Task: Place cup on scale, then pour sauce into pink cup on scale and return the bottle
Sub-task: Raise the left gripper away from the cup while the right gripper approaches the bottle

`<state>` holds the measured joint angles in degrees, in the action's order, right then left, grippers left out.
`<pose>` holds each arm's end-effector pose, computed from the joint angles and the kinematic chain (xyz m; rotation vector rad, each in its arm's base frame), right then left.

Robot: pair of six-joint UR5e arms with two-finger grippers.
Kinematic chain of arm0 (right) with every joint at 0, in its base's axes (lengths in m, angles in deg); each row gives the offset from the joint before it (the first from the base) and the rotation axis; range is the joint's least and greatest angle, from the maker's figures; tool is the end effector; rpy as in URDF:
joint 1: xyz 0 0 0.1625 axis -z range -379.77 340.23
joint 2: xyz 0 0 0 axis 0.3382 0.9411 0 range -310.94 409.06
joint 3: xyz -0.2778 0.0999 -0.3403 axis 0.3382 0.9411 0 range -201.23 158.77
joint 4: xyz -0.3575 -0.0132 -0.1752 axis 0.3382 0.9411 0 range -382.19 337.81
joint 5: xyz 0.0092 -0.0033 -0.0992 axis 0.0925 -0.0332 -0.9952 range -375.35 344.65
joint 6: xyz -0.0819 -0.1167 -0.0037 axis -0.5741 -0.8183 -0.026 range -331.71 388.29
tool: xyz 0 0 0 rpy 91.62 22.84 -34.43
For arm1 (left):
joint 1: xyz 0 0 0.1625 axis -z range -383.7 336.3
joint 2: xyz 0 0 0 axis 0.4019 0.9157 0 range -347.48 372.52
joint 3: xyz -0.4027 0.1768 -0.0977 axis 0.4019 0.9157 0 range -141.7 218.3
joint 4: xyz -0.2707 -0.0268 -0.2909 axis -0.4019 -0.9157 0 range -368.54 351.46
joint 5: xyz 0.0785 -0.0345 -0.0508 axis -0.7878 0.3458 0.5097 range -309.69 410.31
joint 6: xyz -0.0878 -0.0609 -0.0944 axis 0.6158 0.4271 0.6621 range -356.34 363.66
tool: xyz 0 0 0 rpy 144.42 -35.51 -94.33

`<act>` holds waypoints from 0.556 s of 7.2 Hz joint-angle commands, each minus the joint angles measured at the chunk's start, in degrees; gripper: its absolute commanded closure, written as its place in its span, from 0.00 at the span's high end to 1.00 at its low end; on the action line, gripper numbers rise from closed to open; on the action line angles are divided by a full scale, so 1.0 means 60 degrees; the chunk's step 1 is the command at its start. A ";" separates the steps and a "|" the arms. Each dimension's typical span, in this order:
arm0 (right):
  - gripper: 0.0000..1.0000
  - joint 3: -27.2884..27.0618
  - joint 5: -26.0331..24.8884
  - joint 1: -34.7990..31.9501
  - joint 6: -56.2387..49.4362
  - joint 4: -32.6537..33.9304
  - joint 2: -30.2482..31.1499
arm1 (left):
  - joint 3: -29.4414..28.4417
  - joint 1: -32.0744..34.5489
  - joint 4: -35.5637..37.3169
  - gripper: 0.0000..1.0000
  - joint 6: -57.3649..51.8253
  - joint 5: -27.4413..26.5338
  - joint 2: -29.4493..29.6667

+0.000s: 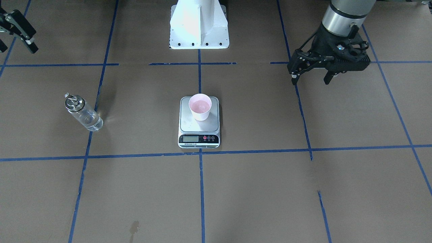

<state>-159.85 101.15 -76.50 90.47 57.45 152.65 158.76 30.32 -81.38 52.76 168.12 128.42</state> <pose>-0.1406 -0.3412 0.4037 0.1996 -0.8720 0.2876 0.2759 -0.4937 0.2901 0.1787 0.7960 -0.0502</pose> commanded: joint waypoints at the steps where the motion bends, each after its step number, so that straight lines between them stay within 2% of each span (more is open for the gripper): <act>1: 1.00 -0.0159 -0.1658 0.1597 0.1395 -0.2226 0.1162 | 0.0079 0.0605 -0.0002 1.00 -0.1368 -0.0005 -0.0492; 3: 1.00 -0.0262 -0.4008 0.3584 0.1894 -0.2243 0.1177 | 0.0093 0.0724 -0.0002 1.00 -0.1738 -0.0019 -0.0625; 4: 1.00 -0.0247 -0.6052 0.5248 0.2710 -0.2228 0.1206 | 0.0093 0.0738 -0.0002 1.00 -0.1739 -0.0019 -0.0640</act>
<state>-161.29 78.05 -55.87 101.95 44.30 159.61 159.29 34.50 -81.40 42.88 168.03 124.87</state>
